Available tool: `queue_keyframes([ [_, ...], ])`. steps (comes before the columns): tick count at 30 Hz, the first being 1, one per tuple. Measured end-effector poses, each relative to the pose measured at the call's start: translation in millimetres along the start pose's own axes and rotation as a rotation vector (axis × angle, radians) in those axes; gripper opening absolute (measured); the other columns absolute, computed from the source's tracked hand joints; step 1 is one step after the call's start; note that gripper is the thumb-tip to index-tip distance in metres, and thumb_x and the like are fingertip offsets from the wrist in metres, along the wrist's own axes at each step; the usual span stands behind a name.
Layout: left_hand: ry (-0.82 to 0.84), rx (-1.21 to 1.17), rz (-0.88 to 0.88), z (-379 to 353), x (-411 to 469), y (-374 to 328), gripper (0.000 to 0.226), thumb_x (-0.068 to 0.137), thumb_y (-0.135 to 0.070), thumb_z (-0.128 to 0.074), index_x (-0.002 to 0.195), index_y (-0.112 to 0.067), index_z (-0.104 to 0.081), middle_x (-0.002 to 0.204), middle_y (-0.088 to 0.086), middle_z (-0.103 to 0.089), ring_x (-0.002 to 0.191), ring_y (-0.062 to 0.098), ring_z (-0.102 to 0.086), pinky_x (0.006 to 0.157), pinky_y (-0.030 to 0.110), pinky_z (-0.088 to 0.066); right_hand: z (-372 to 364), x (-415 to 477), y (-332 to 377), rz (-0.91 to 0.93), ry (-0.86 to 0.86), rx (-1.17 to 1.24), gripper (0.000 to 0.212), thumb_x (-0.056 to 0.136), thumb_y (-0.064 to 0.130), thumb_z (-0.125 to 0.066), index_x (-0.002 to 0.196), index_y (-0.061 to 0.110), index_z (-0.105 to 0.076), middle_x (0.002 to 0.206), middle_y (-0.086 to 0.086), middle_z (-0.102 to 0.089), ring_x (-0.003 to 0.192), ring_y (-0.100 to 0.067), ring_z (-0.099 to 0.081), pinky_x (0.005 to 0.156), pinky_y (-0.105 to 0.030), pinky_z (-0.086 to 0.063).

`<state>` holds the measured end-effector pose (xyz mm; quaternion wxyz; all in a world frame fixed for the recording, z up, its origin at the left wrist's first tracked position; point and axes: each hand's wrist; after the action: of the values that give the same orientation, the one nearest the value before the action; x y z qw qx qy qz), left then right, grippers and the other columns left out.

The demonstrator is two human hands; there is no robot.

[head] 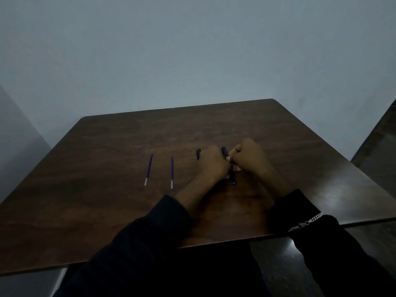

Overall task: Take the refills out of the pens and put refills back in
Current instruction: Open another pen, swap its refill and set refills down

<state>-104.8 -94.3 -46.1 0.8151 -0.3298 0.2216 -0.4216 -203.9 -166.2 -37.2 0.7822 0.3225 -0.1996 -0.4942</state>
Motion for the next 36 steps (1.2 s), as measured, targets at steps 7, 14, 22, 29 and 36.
queue_keyframes([
  [7,-0.008,-0.028,0.008,14.6,-12.9,-0.4,0.01,0.091,-0.01,-0.078,0.083,-0.007,-0.074,0.074,0.008,-0.076,0.068,0.018,-0.078,0.07,0.043,-0.068,1.2,-2.4,0.1,-0.062,0.041,0.097,0.016,0.088,0.008,-0.077,0.086,-0.008,-0.075,0.079,-0.018,-0.077,0.074,-0.029,-0.078,0.076,-0.049,-0.065],
  [14,-0.152,-0.027,-0.014,53.2,-25.6,16.7,0.013,0.099,-0.019,-0.07,0.097,-0.008,-0.076,0.088,0.007,-0.078,0.084,0.016,-0.075,0.079,0.034,-0.062,-1.2,-15.4,12.9,0.133,-0.155,-0.009,0.02,0.084,0.021,-0.08,0.076,0.003,-0.076,0.071,-0.002,-0.073,0.065,-0.009,-0.065,0.057,-0.021,-0.046],
  [22,-0.162,-0.095,0.117,75.1,-30.2,46.7,0.022,0.102,-0.008,-0.062,0.082,-0.01,-0.07,0.076,0.005,-0.075,0.077,0.016,-0.076,0.083,0.041,-0.065,-28.3,-20.6,56.5,0.081,0.102,-0.084,0.027,0.081,0.024,-0.085,0.08,0.0,-0.072,0.069,-0.013,-0.075,0.061,-0.024,-0.075,0.067,-0.041,-0.066],
  [29,-0.166,-0.06,0.093,76.1,-40.0,47.8,0.017,0.097,-0.007,-0.065,0.084,-0.006,-0.078,0.068,0.004,-0.076,0.049,0.001,-0.066,0.044,0.016,-0.047,-56.7,-14.6,72.1,0.066,0.113,-0.272,0.015,0.088,0.012,-0.064,0.075,0.006,-0.066,0.074,-0.016,-0.071,0.076,-0.03,-0.076,0.074,-0.045,-0.065],
  [36,-0.224,-0.091,0.058,76.9,-47.2,55.6,0.017,0.1,-0.013,-0.063,0.088,-0.007,-0.074,0.072,0.005,-0.076,0.06,0.011,-0.073,0.054,0.027,-0.06,-54.9,-18.9,65.5,0.053,0.158,-0.091,0.036,0.084,0.036,-0.08,0.074,0.003,-0.069,0.062,-0.012,-0.073,0.055,-0.023,-0.075,0.059,-0.04,-0.066],
])
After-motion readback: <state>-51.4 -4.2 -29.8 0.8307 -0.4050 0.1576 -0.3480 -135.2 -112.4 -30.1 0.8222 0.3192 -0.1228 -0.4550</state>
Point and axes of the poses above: each hand's wrist, its own x-axis towards the middle knuckle, its own z-axis out of the back of the hand, y = z × x
